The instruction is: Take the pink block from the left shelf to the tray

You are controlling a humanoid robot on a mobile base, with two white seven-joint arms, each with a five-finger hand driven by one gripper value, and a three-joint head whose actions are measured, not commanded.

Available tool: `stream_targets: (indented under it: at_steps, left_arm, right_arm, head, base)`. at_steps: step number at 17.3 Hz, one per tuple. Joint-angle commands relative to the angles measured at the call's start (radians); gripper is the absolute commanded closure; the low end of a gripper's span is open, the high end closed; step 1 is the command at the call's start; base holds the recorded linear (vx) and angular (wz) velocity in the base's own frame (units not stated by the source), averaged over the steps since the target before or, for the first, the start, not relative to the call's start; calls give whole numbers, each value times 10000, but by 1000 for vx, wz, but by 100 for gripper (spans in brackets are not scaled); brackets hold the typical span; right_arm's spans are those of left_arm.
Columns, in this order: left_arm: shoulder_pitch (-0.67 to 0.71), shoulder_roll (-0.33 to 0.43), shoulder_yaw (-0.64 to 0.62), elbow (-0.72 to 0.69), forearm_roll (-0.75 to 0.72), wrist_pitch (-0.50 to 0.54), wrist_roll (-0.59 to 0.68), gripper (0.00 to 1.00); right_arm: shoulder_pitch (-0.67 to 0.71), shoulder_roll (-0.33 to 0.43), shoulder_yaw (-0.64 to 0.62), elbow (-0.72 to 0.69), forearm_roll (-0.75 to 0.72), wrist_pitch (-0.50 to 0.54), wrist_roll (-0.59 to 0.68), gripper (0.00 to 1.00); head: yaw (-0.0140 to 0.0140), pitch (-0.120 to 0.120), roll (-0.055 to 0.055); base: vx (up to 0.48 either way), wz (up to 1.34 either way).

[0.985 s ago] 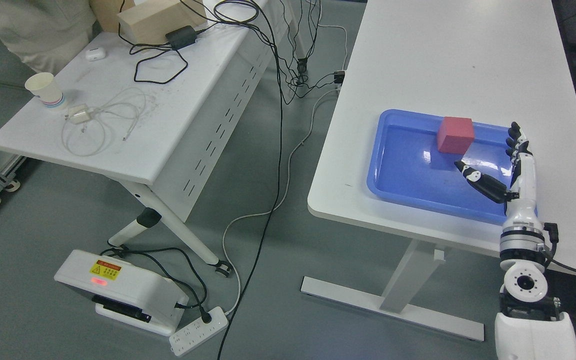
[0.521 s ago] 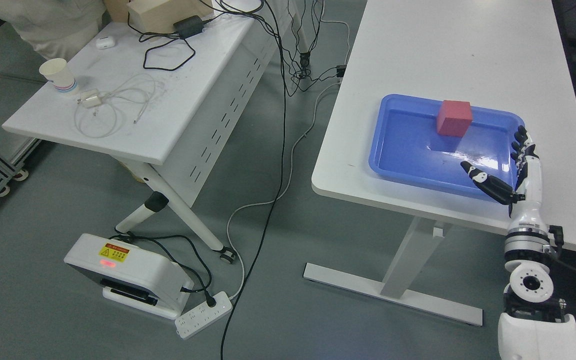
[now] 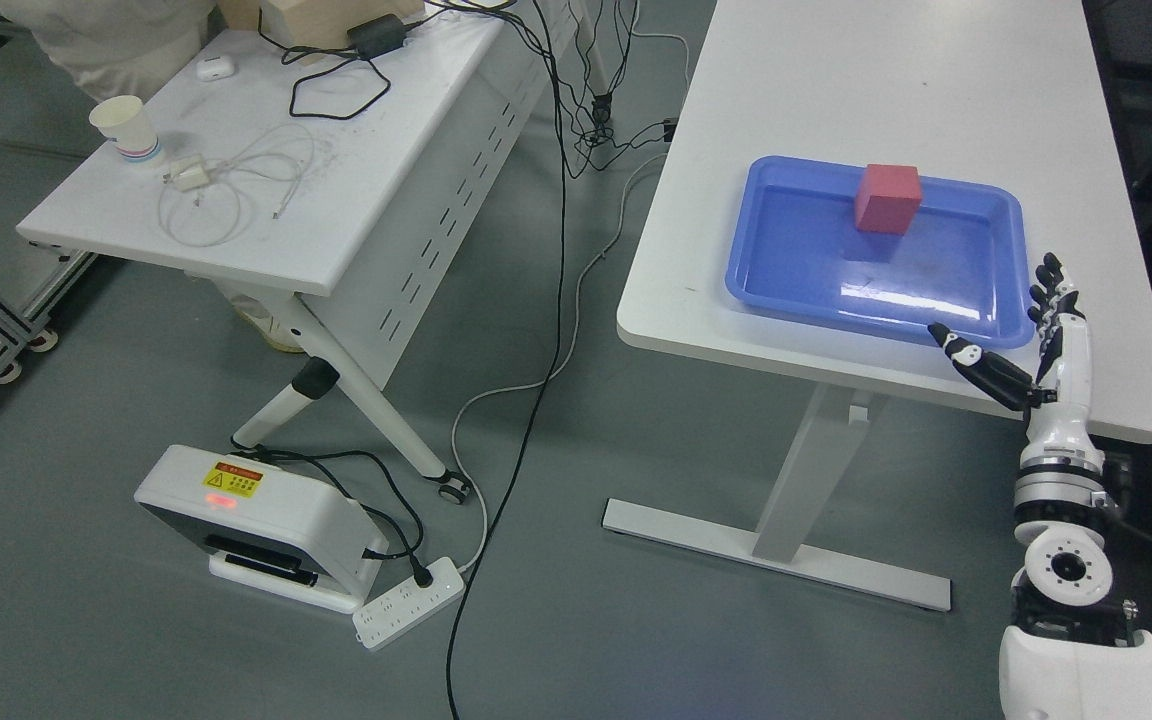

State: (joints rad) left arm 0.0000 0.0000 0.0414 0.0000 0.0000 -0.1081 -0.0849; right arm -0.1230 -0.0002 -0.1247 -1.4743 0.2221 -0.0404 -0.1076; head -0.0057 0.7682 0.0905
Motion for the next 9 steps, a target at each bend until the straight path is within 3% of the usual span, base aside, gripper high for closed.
stream_targets:
  at_steps: [1, 9]
  left_arm:
    - [-230, 174, 0, -175, -15, -8, 6, 0]
    - [-230, 174, 0, -175, -15, -8, 6, 0]
  right_arm:
    - [-181, -173, -73, 17, -12, 5, 2, 0]
    - [-181, -173, -73, 17, -12, 5, 2, 0]
  head:
    - [0, 0, 0]
    - [0, 0, 0]
  base:
    - [-83, -233]
    - [-86, -219]
